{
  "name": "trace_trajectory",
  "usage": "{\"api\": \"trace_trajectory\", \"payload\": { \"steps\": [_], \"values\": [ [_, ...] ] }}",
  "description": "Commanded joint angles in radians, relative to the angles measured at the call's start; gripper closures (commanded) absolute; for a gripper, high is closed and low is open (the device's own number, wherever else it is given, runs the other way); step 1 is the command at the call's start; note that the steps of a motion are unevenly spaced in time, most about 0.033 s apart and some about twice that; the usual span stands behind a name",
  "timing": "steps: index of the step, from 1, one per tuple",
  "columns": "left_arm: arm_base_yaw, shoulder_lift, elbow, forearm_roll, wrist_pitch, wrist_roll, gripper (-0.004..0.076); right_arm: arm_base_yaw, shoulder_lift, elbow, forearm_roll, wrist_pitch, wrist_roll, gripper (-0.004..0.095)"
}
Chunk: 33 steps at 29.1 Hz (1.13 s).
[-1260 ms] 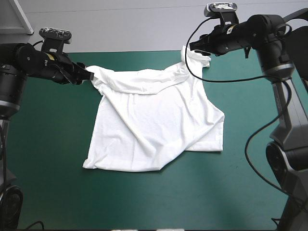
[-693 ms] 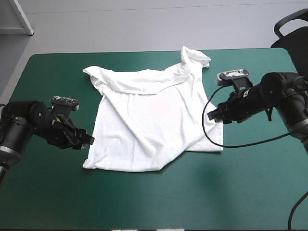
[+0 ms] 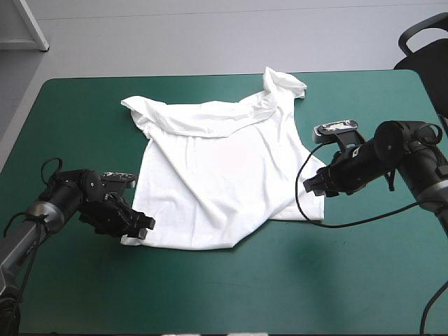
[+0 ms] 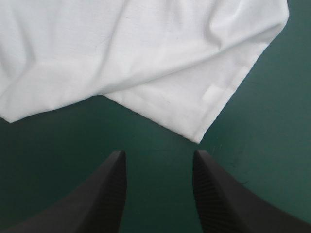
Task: Fold the cloth
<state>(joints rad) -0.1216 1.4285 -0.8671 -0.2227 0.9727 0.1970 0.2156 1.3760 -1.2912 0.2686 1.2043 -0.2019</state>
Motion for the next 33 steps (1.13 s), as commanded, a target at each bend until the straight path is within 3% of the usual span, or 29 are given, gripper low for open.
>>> {"api": "trace_trajectory", "payload": {
  "steps": [1, 4, 9, 12, 16, 33],
  "values": [
    [-0.005, -0.016, -0.021, -0.022, -0.012, 0.0, 0.03, -0.004, -0.037, -0.023, 0.016, -0.024, -0.011, 0.0494],
    [-0.005, -0.007, -0.021, -0.022, -0.012, 0.0, 0.0364, -0.004, -0.033, -0.023, 0.016, -0.024, -0.011, 0.0494],
    [-0.005, -0.003, 0.001, -0.018, -0.033, 0.025, 0.0603, -0.004, -0.007, 0.0, 0.01, -0.042, -0.011, 0.0494],
    [-0.005, -0.003, 0.006, -0.018, -0.039, 0.034, 0.0703, -0.004, 0.025, 0.031, 0.004, -0.058, -0.011, 0.0494],
    [-0.005, -0.003, 0.006, -0.018, -0.04, 0.045, 0.0705, -0.004, 0.078, 0.074, 0.004, -0.109, -0.009, 0.0494],
    [-0.005, -0.003, 0.006, -0.02, -0.023, 0.05, 0.0705, 0.007, 0.318, 0.08, 0.006, -0.111, 0.03, 0.0494]
  ]
}}
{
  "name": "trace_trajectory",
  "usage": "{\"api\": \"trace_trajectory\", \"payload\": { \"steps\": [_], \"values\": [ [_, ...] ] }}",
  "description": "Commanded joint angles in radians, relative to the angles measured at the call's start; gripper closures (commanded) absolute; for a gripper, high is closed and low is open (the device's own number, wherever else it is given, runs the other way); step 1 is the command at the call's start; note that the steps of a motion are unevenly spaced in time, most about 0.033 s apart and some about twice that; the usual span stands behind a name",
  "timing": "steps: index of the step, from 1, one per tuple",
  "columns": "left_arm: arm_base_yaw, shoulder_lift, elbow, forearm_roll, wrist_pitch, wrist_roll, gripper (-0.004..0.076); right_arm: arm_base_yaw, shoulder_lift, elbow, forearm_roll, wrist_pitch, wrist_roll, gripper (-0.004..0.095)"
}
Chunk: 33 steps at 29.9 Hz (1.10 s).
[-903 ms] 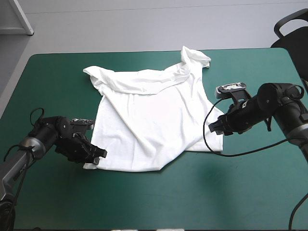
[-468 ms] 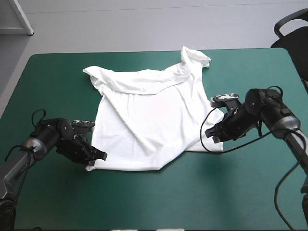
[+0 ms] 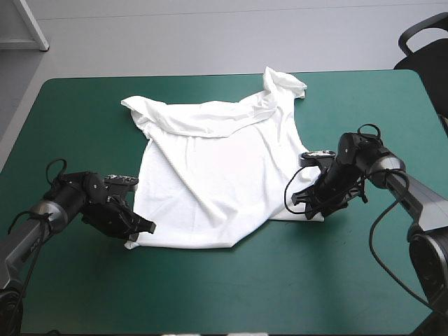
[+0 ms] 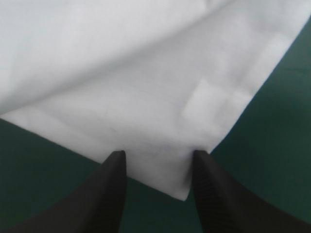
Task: Fold the cloth
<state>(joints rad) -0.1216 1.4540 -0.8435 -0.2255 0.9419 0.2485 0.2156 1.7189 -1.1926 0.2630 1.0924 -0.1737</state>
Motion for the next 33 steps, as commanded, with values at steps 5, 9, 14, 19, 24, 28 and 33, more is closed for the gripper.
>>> {"api": "trace_trajectory", "payload": {
  "steps": [5, 9, 14, 19, 24, 28, 33],
  "values": [
    [-0.005, -0.029, -0.018, -0.025, 0.006, -0.002, 0.0705, 0.028, -0.003, 0.028, -0.003, -0.063, 0.01, 0.0495],
    [-0.005, -0.029, -0.018, -0.044, 0.006, 0.01, 0.0705, 0.065, 0.02, 0.088, -0.037, -0.124, 0.01, 0.0561],
    [-0.005, -0.029, -0.018, -0.052, -0.008, 0.017, 0.0705, 0.111, 0.029, 0.131, -0.037, -0.205, -0.003, 0.0878],
    [-0.005, -0.041, -0.018, -0.059, -0.031, 0.027, 0.0705, 0.135, 0.02, 0.135, -0.032, -0.251, -0.006, 0.0921],
    [-0.005, -0.098, -0.072, -0.06, -0.054, 0.027, 0.0705, 0.135, -0.054, 0.124, -0.027, -0.247, -0.006, 0.0921],
    [-0.005, -0.145, -0.186, -0.06, -0.029, 0.027, 0.0705, 0.135, -0.164, 0.073, -0.027, -0.239, 0.005, 0.0921],
    [-0.005, -0.153, -0.396, -0.06, 0.086, 0.027, 0.0705, 0.135, -0.292, -0.084, -0.032, -0.186, 0.01, 0.0921]
  ]
}}
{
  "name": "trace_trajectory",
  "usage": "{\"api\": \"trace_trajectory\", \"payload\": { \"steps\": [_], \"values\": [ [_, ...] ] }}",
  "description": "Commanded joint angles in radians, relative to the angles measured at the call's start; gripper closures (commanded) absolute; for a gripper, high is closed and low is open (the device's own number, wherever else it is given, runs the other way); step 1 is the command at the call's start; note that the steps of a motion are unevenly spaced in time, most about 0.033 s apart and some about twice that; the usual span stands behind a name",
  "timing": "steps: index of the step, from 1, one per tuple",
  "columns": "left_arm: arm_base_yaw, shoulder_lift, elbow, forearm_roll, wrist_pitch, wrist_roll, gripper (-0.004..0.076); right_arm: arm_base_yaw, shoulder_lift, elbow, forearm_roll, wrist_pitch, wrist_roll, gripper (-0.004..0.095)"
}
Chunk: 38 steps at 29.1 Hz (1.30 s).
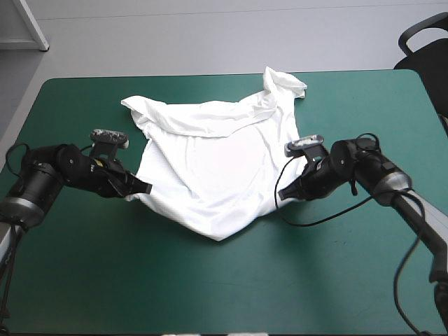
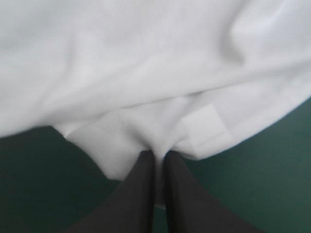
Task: Fold the cloth
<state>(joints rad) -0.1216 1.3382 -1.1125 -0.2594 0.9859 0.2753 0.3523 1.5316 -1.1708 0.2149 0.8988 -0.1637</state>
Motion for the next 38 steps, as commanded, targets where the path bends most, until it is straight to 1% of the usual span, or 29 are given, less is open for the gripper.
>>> {"api": "trace_trajectory", "payload": {
  "steps": [1, 6, 10, 16, 19, 24, 27, 29, 34, 38],
  "values": [
    [-0.005, -0.037, -0.189, -0.029, 0.064, 0.0, 0.0705, -0.002, -0.125, -0.153, 0.016, 0.02, 0.0, 0.0921],
    [-0.005, -0.037, -0.445, -0.033, 0.121, -0.01, 0.0705, -0.002, -0.168, -0.416, -0.025, 0.08, 0.026, 0.0921],
    [-0.005, -0.037, -0.651, -0.033, 0.134, -0.016, 0.0705, -0.002, -0.168, -0.626, -0.063, 0.114, 0.036, 0.0921],
    [-0.005, -0.037, -0.887, -0.029, 0.134, -0.023, 0.0705, -0.002, -0.168, -0.868, -0.065, 0.11, 0.034, 0.0921],
    [-0.005, -0.037, -0.982, -0.025, 0.125, 0.005, 0.0705, -0.002, -0.168, -0.967, -0.067, 0.079, 0.029, 0.0921],
    [-0.005, -0.037, -1.103, -0.018, 0.06, 0.032, 0.0704, -0.002, -0.168, -1.12, -0.067, 0.022, 0.008, 0.0921],
    [-0.005, -0.037, -1.151, -0.012, 0.002, 0.037, 0.0705, -0.002, -0.168, -1.199, -0.063, -0.006, -0.009, 0.0921],
    [-0.005, -0.037, -1.195, -0.014, -0.056, 0.056, 0.0705, -0.002, -0.168, -1.266, -0.055, -0.035, -0.019, 0.0922],
    [-0.005, -0.042, -1.275, -0.014, -0.151, 0.074, 0.0705, -0.002, -0.168, -1.366, -0.005, -0.104, -0.061, 0.0922],
    [-0.005, -0.056, -1.313, -0.014, -0.209, 0.103, 0.0705, -0.002, -0.168, -1.419, 0.001, -0.153, -0.063, 0.0922]
  ]
}}
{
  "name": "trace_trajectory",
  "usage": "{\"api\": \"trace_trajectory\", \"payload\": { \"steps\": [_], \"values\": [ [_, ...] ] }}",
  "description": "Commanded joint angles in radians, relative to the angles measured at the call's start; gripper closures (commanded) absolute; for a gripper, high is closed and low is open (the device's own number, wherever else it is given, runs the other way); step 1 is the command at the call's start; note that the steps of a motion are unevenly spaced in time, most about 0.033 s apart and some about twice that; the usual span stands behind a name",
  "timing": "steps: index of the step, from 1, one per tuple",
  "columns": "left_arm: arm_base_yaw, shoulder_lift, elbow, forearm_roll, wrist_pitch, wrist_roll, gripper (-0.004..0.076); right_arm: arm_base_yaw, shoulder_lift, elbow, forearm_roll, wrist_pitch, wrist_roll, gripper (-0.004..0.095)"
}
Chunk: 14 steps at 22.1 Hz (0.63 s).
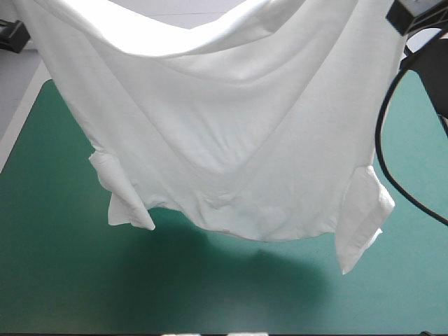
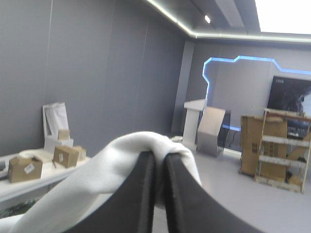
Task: Fold the cloth
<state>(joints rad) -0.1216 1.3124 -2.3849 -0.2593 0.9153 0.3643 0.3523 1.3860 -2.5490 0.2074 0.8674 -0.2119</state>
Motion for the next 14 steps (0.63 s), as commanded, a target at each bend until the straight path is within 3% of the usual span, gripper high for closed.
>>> {"api": "trace_trajectory", "payload": {
  "steps": [1, 6, 14],
  "values": [
    [-0.005, -0.033, -0.048, -0.014, -0.15, 0.014, 0.0705, -0.002, -0.023, -0.046, 0.006, -0.132, -0.02, 0.0922],
    [-0.005, -0.024, -0.049, -0.01, -0.214, 0.062, 0.0705, -0.002, 0.009, -0.048, -0.003, -0.202, -0.051, 0.0922],
    [-0.003, 0.202, -0.049, 0.024, -0.294, 0.065, 0.0705, -0.002, 0.248, -0.048, -0.009, -0.425, -0.107, 0.0925]
  ]
}}
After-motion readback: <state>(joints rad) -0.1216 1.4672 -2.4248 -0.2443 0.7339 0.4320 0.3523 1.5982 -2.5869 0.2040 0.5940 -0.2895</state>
